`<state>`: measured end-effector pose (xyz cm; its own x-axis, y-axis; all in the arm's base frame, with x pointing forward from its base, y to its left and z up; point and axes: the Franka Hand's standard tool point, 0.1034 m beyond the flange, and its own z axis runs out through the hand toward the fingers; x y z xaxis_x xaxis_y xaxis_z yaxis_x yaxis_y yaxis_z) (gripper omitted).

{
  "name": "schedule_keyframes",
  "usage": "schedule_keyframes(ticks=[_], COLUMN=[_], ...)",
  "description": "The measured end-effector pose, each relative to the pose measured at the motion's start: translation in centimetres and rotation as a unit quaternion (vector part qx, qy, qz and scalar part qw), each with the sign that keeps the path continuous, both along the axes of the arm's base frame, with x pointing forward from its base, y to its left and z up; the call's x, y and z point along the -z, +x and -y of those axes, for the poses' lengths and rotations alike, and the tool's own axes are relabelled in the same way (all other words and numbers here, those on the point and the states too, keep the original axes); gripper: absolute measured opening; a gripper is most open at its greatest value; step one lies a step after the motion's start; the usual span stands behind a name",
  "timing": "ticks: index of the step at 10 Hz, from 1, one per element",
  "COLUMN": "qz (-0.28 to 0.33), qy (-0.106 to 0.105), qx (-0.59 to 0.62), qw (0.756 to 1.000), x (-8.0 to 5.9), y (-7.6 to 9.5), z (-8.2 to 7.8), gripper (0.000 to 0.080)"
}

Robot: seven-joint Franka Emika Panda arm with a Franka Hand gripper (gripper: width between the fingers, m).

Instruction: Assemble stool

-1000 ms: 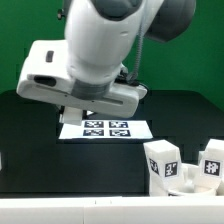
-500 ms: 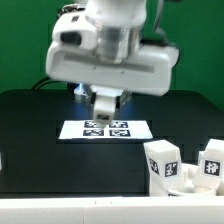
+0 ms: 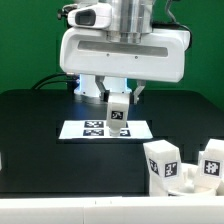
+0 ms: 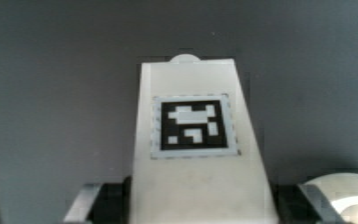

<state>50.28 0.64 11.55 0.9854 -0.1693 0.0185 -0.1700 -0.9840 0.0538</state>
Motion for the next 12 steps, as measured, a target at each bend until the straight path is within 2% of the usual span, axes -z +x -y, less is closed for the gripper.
schedule_keyframes(ticks=[1, 3, 4, 7, 8, 9, 10, 12], qz=[0.038, 0.092, 0.108, 0.109, 0.098, 0.109, 0.125, 0.127], qy=[0.008, 0.018, 0.017, 0.017, 0.013, 0.018, 0.022, 0.021], qx=[0.01, 0.03, 0.026, 0.023, 0.016, 0.026, 0.035, 0.033], qw=[0.999, 0.995, 0.994, 0.994, 0.995, 0.994, 0.991, 0.991], x=[-1.0, -2.9, -3.0, -2.7, -3.0, -3.4, -3.4, -3.2], y=[1.4, 4.1, 4.5, 4.3, 5.3, 7.8, 9.6, 9.8], z=[-2.8, -7.1, -7.8, -7.7, -7.5, -7.3, -7.7, -7.8], gripper=[0.0338, 0.0338, 0.0338, 0.0338, 0.0338, 0.0338, 0.0338, 0.0338])
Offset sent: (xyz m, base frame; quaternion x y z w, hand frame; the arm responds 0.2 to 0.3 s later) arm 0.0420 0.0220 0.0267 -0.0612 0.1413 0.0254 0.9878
